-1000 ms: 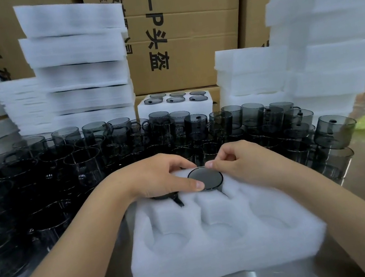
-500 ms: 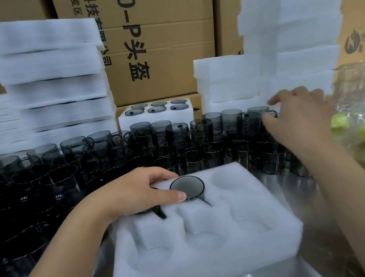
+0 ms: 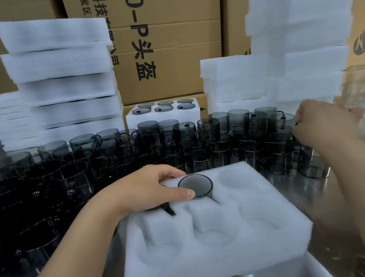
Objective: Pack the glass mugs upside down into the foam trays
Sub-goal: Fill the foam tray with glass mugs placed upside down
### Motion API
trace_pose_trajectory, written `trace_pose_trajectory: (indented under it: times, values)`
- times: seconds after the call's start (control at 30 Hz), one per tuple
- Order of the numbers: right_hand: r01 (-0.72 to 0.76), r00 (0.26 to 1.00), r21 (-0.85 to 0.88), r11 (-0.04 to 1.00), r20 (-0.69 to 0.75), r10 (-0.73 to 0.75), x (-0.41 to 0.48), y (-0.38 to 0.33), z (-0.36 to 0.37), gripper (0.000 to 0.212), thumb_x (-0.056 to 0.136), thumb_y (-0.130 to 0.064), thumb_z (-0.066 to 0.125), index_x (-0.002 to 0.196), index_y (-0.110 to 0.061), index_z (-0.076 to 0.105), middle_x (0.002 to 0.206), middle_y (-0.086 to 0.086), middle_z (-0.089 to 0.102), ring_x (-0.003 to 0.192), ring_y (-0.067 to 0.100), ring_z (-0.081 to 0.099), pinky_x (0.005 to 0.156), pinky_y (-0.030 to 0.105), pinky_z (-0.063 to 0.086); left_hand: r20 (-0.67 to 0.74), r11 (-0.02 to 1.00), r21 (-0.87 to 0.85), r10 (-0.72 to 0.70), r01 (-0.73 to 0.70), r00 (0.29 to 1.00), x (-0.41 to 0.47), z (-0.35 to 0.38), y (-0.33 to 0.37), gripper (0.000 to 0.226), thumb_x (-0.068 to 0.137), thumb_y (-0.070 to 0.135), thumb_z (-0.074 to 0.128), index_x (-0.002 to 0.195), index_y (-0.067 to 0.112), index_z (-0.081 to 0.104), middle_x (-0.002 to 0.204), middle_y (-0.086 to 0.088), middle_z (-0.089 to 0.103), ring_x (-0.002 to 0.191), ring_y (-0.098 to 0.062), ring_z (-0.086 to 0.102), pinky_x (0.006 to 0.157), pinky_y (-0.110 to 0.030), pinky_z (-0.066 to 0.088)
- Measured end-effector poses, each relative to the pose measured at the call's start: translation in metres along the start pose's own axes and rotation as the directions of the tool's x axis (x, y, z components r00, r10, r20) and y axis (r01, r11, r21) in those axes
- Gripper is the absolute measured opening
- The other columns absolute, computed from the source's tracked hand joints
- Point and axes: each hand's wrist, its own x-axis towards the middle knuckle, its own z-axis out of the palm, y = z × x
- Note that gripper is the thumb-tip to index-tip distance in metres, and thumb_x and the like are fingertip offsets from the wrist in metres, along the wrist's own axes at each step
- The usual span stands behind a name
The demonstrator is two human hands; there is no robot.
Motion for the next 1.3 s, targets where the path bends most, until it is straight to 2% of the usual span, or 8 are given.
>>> trace_pose_trajectory:
  times: [0.17, 0.33, 0.47, 0.7, 0.87, 0.97, 1.13, 1.3]
  values:
    - [0.237, 0.966, 0.466, 0.852, -0.204, -0.158, -0.011, -0.016, -0.015, 0.023, 0.075, -0.001, 0.053, 0.069, -0.023, 0.054, 0.081, -0.001, 0.058, 0.083, 0.027, 0.053, 0.089, 0.041, 0.042, -0.012, 1.0, 0.024, -0.019, 0.02, 1.0, 0.001, 0.0, 0.001, 0.054, 0.051, 0.063, 0.075, 0.101, 0.044, 0.065, 0.099, 0.026, 0.069, 0.092, 0.004, 0.065, 0.092, -0.027, 0.051]
    - [0.272, 0.921, 0.819, 0.504, -0.07, -0.384, -0.039, -0.049, -0.01, 0.032, 0.079, -0.003, 0.069, 0.063, -0.023, 0.05, 0.065, -0.004, 0.06, 0.059, 0.013, 0.053, 0.057, 0.016, 0.041, -0.044, 0.998, 0.061, -0.009, 0.011, 0.999, 0.0, 0.0, 0.001, 0.061, 0.058, 0.06, 0.076, 0.113, 0.049, 0.054, 0.113, 0.023, 0.061, 0.104, 0.007, 0.058, 0.095, -0.02, 0.046]
    - [0.328, 0.807, 0.887, 0.326, -0.084, -0.584, -0.064, -0.07, -0.001, 0.038, 0.079, -0.001, 0.07, 0.062, -0.029, 0.05, 0.079, 0.01, 0.066, 0.077, 0.029, 0.062, 0.076, 0.038, 0.049, -0.104, 0.998, 0.012, 0.058, -0.058, 0.993, 0.001, 0.005, 0.003, 0.084, 0.063, 0.051, 0.081, 0.136, 0.041, 0.041, 0.117, 0.025, 0.057, 0.111, 0.008, 0.053, 0.099, -0.021, 0.043]
    - [0.593, 0.59, 0.793, 0.139, -0.311, -0.745, -0.082, -0.077, 0.009, 0.033, 0.08, 0.009, 0.064, 0.069, -0.019, 0.05, 0.081, -0.003, 0.059, 0.082, 0.017, 0.056, 0.079, 0.027, 0.045, -0.331, 0.965, -0.081, 0.211, -0.251, 0.92, 0.008, 0.022, 0.007, 0.111, 0.066, 0.039, 0.083, 0.148, 0.04, 0.009, 0.107, 0.015, 0.065, 0.104, 0.003, 0.06, 0.095, -0.022, 0.044]
    - [0.753, 0.493, 0.652, 0.09, -0.467, -0.734, -0.086, -0.078, 0.006, 0.028, 0.073, 0.015, 0.065, 0.069, -0.01, 0.054, 0.083, -0.001, 0.059, 0.085, 0.02, 0.053, 0.077, 0.029, 0.043, -0.46, 0.943, -0.068, 0.259, -0.325, 0.849, 0.01, 0.023, 0.006, 0.089, 0.059, 0.045, 0.082, 0.132, 0.045, 0.031, 0.097, 0.009, 0.065, 0.091, 0.003, 0.063, 0.084, -0.021, 0.047]
    - [0.729, 0.556, 0.674, 0.119, -0.482, -0.677, -0.088, -0.077, 0.004, 0.019, 0.071, -0.001, 0.07, 0.078, -0.013, 0.057, 0.097, -0.004, 0.053, 0.096, 0.011, 0.051, 0.087, 0.016, 0.038, -0.519, 0.926, -0.102, 0.263, -0.365, 0.814, 0.01, 0.025, 0.009, 0.069, 0.05, 0.051, 0.077, 0.107, 0.042, 0.039, 0.093, 0.01, 0.067, 0.078, 0.002, 0.063, 0.076, -0.016, 0.046]
    - [0.63, 0.636, 0.755, 0.181, -0.368, -0.678, -0.087, -0.076, 0.004, 0.059, 0.064, -0.031, 0.079, 0.109, -0.042, 0.042, 0.114, -0.012, 0.044, 0.111, 0.003, 0.045, 0.092, 0.014, 0.038, -0.537, 0.912, -0.052, 0.318, -0.407, 0.782, 0.007, 0.025, 0.01, 0.06, 0.06, 0.026, 0.083, 0.095, 0.038, 0.036, 0.094, 0.013, 0.063, 0.08, 0.004, 0.061, 0.072, -0.013, 0.047]
    - [0.61, 0.617, 0.766, 0.203, -0.297, -0.729, -0.087, -0.075, 0.009, 0.081, 0.06, -0.043, 0.084, 0.126, -0.042, 0.036, 0.119, -0.014, 0.043, 0.113, -0.003, 0.043, 0.092, 0.005, 0.031, -0.513, 0.92, 0.051, 0.358, -0.389, 0.78, 0.003, 0.025, 0.012, 0.058, 0.062, 0.018, 0.079, 0.09, 0.038, 0.033, 0.09, 0.015, 0.062, 0.082, 0.006, 0.057, 0.07, -0.011, 0.044]
